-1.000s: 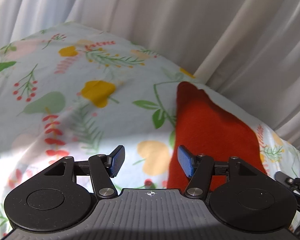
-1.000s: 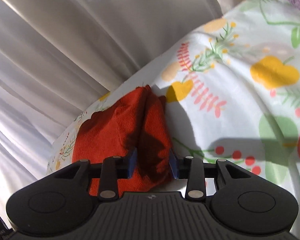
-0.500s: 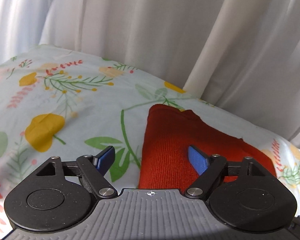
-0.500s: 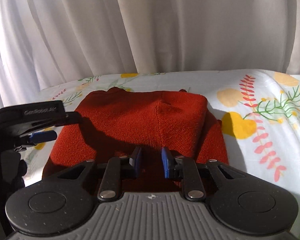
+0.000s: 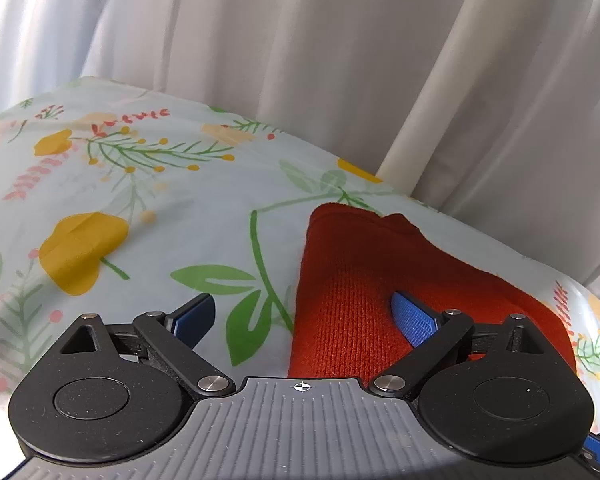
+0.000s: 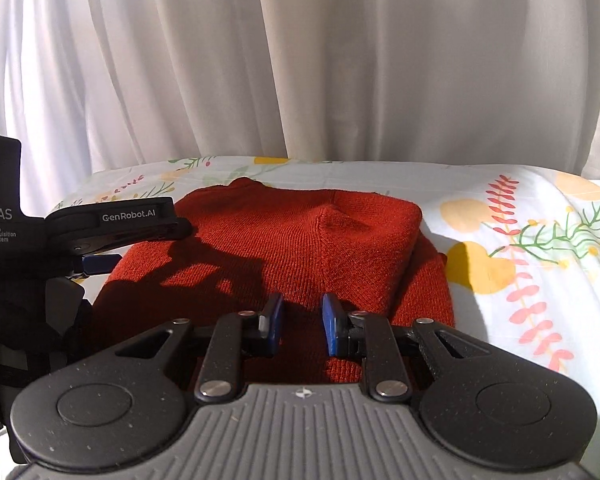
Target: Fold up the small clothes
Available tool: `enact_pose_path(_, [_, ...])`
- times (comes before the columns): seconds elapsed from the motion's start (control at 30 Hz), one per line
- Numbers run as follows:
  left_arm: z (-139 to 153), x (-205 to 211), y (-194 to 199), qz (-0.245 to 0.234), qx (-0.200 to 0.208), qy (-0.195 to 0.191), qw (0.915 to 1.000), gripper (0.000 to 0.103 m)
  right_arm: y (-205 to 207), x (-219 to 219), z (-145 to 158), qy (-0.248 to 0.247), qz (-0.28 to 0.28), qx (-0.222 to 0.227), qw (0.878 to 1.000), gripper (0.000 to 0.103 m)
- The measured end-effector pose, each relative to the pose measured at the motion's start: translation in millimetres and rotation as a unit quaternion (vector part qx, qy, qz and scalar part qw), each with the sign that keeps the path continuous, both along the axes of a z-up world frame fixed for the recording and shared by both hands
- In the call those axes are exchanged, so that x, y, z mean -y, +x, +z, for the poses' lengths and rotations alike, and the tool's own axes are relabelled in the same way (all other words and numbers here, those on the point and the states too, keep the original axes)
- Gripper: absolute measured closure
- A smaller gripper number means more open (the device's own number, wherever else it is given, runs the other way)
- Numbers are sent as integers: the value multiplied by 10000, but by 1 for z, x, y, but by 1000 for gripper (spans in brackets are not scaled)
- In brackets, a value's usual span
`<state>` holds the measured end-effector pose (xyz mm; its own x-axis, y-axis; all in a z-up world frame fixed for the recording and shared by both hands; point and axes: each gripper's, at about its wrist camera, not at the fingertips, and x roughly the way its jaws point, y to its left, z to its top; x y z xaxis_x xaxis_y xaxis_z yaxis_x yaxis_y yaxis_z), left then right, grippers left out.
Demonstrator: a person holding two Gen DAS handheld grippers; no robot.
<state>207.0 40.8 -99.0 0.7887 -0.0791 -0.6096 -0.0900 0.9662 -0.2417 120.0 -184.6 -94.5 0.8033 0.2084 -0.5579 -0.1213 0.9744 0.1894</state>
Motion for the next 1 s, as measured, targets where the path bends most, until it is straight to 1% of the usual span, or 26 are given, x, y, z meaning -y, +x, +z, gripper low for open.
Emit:
enact_pose_path(0.1, [2, -4, -1, 37, -101, -86, 9999, 4, 1, 1, 4, 40, -27, -85, 10000, 84])
enact_pose_path(0.17, [8, -5, 2, 42, -242, -103, 9996, 4, 7, 5, 11, 234, -108, -271, 9993, 84])
enact_pose_path(0.23, [18, -2, 9, -90, -369, 10, 9993, 6, 17, 11, 16, 499, -255, -409, 9976, 84])
enact_pose_path(0.27, [23, 0, 12, -129, -329, 142, 9993, 6, 23, 11, 18, 511, -339, -437, 9972, 84])
enact_pose_path(0.33, [30, 4, 20, -167, -145, 358, 9991, 6, 38, 8, 23, 322, -458, -477, 9973, 82])
enact_pose_path(0.37, [30, 6, 26, -186, -180, 397, 9989, 6, 47, 6, 24, 269, -477, -538, 9970, 82])
enact_pose_path(0.47, [16, 11, 47, -226, -600, 405, 9971, 6, 74, -5, 24, 59, -471, -698, 9964, 81])
enact_pose_path(0.5, [10, 11, 52, -236, -709, 385, 9965, 4, 83, -8, 22, -31, -467, -727, 9963, 81])
enact_pose_path(0.53, [6, 11, 55, -228, -755, 375, 9962, 1, 91, -11, 21, -109, -454, -768, 9960, 81])
enact_pose_path(0.63, [-2, 12, 62, -239, -827, 421, 9954, 0, 114, -12, 13, -247, -517, -898, 9943, 79])
enact_pose_path(0.7, [-6, 10, 65, -217, -849, 360, 9955, 0, 125, -9, 4, -277, -535, -897, 9941, 78])
enact_pose_path(0.73, [-7, 7, 66, -221, -852, 296, 9957, 0, 126, -10, 1, -342, -494, -769, 9952, 78])
enact_pose_path(0.87, [-9, -7, 62, -208, -902, -101, 9957, 0, 120, -20, -3, -717, -368, -497, 9955, 74])
enact_pose_path(0.93, [-1, -12, 49, -254, -959, -221, 9948, 0, 112, -22, 0, -752, -357, -500, 9953, 74])
enact_pose_path(1.0, [13, -18, 25, -412, -812, -344, 9953, 0, 95, -20, 11, -625, -382, -550, 9958, 72])
